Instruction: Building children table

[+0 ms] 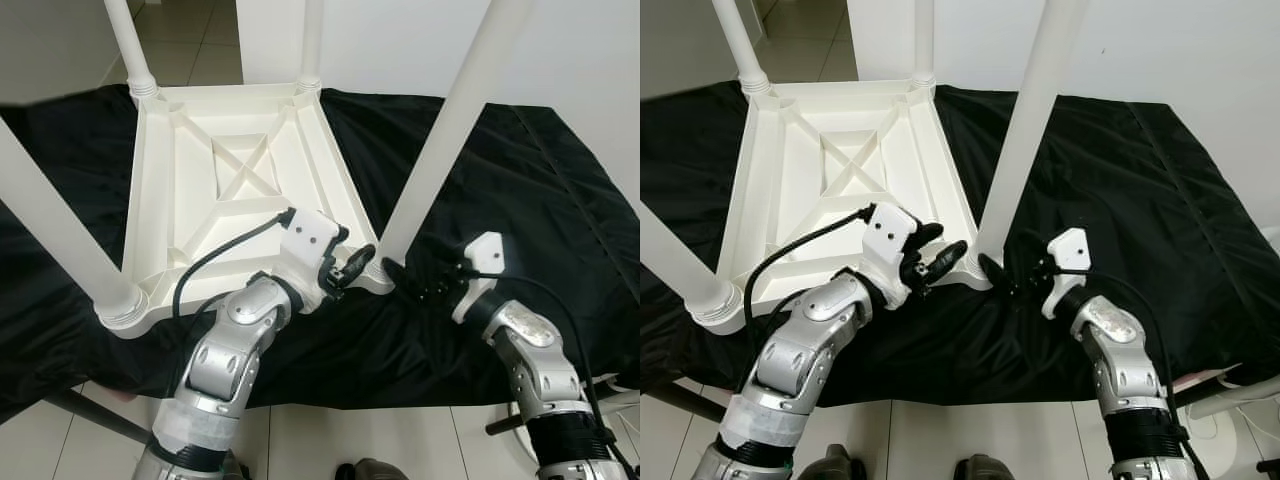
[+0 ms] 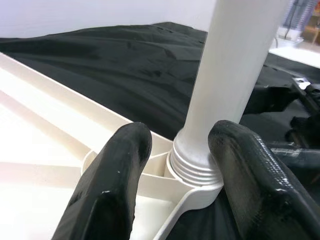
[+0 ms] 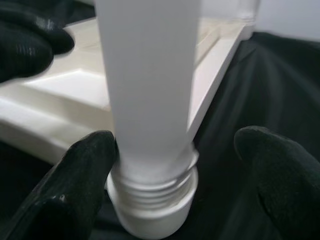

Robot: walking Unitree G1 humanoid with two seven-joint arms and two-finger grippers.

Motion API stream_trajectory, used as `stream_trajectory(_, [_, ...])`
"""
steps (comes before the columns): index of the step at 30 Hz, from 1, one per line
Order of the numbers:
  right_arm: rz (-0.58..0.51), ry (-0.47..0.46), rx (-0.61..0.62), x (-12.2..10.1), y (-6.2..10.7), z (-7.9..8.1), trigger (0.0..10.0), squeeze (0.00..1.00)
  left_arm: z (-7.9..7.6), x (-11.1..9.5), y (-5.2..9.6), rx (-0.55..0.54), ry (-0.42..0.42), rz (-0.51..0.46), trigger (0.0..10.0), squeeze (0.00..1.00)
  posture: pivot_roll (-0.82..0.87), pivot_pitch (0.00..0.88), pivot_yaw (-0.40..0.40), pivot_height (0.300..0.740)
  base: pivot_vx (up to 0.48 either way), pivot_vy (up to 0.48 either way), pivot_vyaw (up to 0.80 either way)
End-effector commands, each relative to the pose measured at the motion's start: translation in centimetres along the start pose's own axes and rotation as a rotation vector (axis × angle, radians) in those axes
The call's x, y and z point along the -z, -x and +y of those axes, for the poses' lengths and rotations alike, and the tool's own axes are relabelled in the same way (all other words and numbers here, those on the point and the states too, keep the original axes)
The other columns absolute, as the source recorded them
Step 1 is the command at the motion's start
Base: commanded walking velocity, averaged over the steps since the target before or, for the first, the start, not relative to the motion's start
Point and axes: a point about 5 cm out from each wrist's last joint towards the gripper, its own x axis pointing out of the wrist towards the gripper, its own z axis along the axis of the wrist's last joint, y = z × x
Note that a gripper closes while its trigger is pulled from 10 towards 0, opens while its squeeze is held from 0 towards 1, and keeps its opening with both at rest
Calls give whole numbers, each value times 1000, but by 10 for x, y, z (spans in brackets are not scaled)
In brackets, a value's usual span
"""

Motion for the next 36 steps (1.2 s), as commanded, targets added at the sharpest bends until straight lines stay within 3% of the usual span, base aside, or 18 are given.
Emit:
stream_trajectory(1, [13,9,-11,3,-2,1,10000,0,-3,0,-1,22,-13,-1,10000,0,-53,36,-18,740,0,0,0])
stream_trajectory(3, [25,23,-24,6,-13,-2,10000,0,-5,5,6,69,-72,30,10000,0,-38,34,-14,740,0,0,0])
stream_trajectory(5, [25,23,-24,6,-13,-2,10000,0,-5,5,6,69,-72,30,10000,0,-38,34,-14,740,0,0,0])
stream_trajectory(7, [26,30,-36,6,-26,-3,10000,0,-3,7,12,83,-97,43,10000,0,-32,31,-13,740,0,0,0])
stream_trajectory(18, [-9,28,-69,-1,-50,-1,10000,0,3,6,16,36,-97,44,10000,0,6,24,-30,740,0,0,0])
stream_trajectory(19, [-11,31,-75,-1,-53,-1,4784,0,4,5,16,27,-100,43,10000,0,6,24,-30,740,0,0,0])
stream_trajectory(20, [-13,35,-77,-1,-54,-2,2902,0,4,5,16,20,-101,43,10000,0,10,23,-33,740,0,0,0])
stream_trajectory(21, [-14,38,-78,-1,-55,-2,2902,0,5,5,16,15,-101,42,10000,0,10,23,-33,740,0,0,0])
stream_trajectory(22, [-15,34,-78,-1,-54,-3,0,0,5,4,16,12,-96,43,10000,0,10,21,-35,740,0,0,0])
stream_trajectory(32, [-4,30,9,3,-42,-14,0,0,7,5,15,-5,-103,71,10000,0,0,26,-29,740,0,0,0])
stream_trajectory(33, [17,39,79,5,-36,-17,6431,0,7,5,13,-5,-96,69,10000,0,-12,33,-21,740,0,0,0])
stream_trajectory(36, [29,41,112,6,-33,-18,6431,0,7,6,13,-5,-91,68,10000,0,-12,33,-21,740,0,0,0])
